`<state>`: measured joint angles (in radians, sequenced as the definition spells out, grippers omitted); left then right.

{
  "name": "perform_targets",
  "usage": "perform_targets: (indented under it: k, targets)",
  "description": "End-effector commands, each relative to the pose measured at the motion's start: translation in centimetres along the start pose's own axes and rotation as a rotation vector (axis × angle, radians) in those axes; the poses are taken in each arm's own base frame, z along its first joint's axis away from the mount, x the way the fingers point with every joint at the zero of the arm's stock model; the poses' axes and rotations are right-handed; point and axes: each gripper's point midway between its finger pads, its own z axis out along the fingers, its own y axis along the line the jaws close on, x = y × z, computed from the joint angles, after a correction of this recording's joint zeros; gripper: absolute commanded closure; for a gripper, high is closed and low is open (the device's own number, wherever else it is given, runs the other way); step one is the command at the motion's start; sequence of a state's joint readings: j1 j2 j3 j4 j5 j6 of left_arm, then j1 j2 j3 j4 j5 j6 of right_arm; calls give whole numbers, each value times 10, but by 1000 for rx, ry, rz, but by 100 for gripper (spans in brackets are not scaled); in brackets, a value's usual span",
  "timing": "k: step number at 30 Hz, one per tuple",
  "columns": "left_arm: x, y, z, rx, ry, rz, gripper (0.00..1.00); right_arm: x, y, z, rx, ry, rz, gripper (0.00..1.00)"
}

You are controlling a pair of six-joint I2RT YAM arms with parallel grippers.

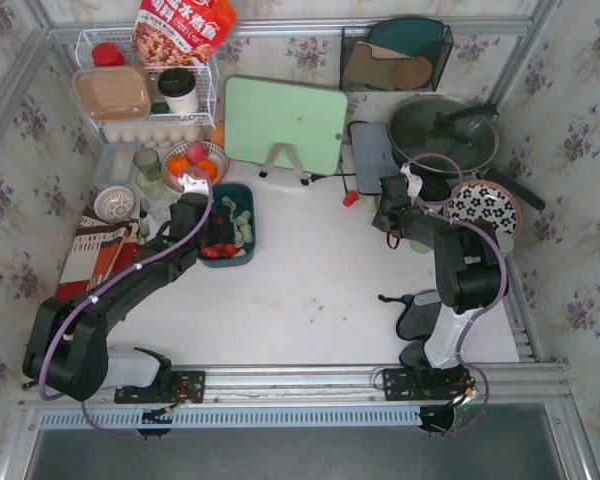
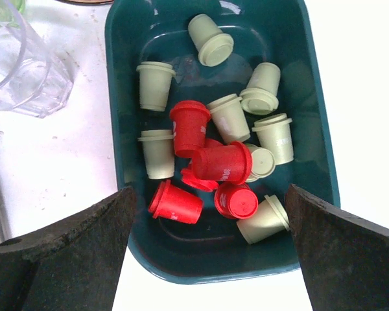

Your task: Mix the coffee capsules in the storage basket

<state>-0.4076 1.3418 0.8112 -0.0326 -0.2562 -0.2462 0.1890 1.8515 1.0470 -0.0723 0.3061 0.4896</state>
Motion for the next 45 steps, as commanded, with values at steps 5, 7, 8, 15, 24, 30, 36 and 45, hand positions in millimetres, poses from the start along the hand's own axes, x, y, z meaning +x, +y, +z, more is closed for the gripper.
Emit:
perform_targets:
  k: [5,7,8,15,24,30,36,45]
  targets:
    - [-11,-10,-7,79,-80,-5,1,-15,8,-21,-87,-57,-70,76]
    - [-12,-11,-10,83,-86,-18,1,-16,12,-27,-119,-63,-82,78]
    - [-12,-12,-10,92,-87,-19,1,-17,13,-30,-130,-66,-87,78]
    - [-18,-60,-20,381,-129,61,1,-16,49,-68,-333,-114,-133,78]
    - [-15,-113,-55,637,-314,354,1,19,106,-138,-761,-186,-204,78]
    - [5,-169,-77,733,-459,727,1,36,135,-180,-1010,-194,-227,78]
    - [17,-205,-87,775,-651,968,1,56,161,-218,-1200,-165,-284,77]
    - [4,-221,-82,691,-754,1036,2,77,180,-230,-1248,-123,-375,76]
